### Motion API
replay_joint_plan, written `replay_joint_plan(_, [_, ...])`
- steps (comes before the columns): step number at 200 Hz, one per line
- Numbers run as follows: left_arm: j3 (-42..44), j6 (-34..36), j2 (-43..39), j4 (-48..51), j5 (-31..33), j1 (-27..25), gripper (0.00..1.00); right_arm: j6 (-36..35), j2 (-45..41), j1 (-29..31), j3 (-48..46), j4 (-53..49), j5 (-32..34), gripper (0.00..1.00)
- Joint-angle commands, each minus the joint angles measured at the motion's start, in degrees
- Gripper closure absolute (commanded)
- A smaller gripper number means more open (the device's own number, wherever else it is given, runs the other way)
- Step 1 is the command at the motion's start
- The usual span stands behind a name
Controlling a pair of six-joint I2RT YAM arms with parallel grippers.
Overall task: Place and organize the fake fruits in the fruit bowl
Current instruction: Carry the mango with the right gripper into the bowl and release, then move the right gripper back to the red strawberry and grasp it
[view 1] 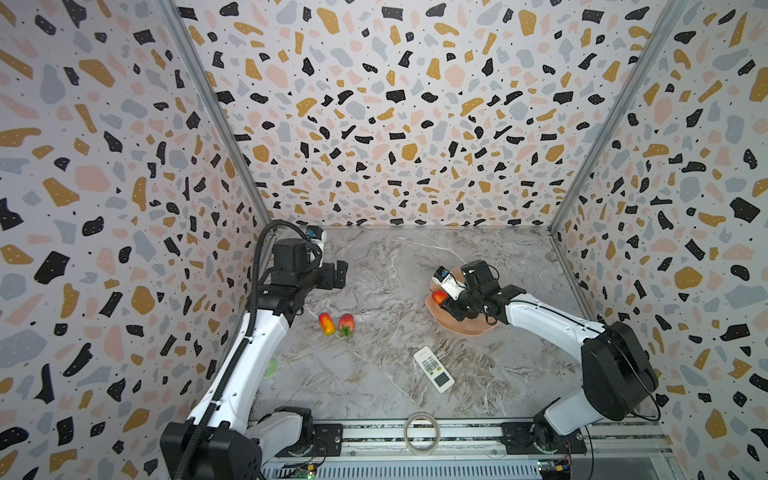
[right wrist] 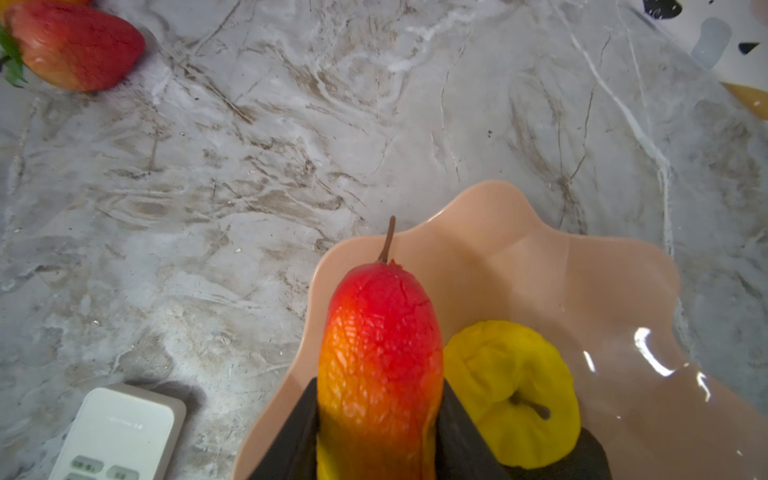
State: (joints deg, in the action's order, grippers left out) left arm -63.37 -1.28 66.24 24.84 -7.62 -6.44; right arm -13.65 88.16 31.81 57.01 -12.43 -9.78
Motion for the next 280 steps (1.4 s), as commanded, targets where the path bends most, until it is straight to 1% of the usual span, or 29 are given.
replay_joint_plan(1, [0.1,-0.1,-0.1,-1.7,-0.2,0.4,0.0,1.9,-0.9,-0.1,-0.7,-1.9,3.0,0.67])
replay_joint_plan(44, [0.2,-0.1,-0.2,-1.9,-0.6,0.4,0.0,3.2,-0.4,0.3,-1.6,-3.0,6.1,0.65])
replay_joint_plan(83, [0.1,-0.2,0.1,-1.9,-0.9,0.4,0.0,3.8,0.5,1.3,-2.4,-3.5,6.9,0.63])
replay_joint_plan(149, [0.1,-0.2,0.0,-2.1,-1.3,0.4,0.0,4.0,1.3,1.8,-3.4,-4.0,7.9,0.54])
replay_joint_plan(189, [0.1,-0.2,0.0,-2.1,-1.4,0.4,0.0,4.1,2.2,1.9,-2.9,-4.8,9.4,0.48])
replay_joint_plan(227, [0.1,-0.1,0.0,-2.2,-1.3,0.4,0.0,3.9,1.0,2.1,-1.4,-6.5,9.8,0.44])
replay_joint_plan(244, [0.2,-0.2,0.0,-2.1,-1.3,0.4,0.0,3.5,-0.1,2.6,1.0,-9.0,9.7,0.39])
replay_joint_plan(259, [0.1,-0.1,0.1,-2.1,-1.2,0.4,0.0,3.1,-1.2,3.2,4.1,-12.2,7.9,0.3])
replay_joint_plan(272, [0.1,-0.1,0.0,-2.1,-1.0,0.4,0.0,2.7,-1.9,4.3,6.9,-14.3,6.6,0.21])
replay_joint_plan(280, [0.1,-0.1,0.0,-2.1,-1.0,0.4,0.0,2.5,-2.3,5.3,8.5,-15.0,6.1,0.09])
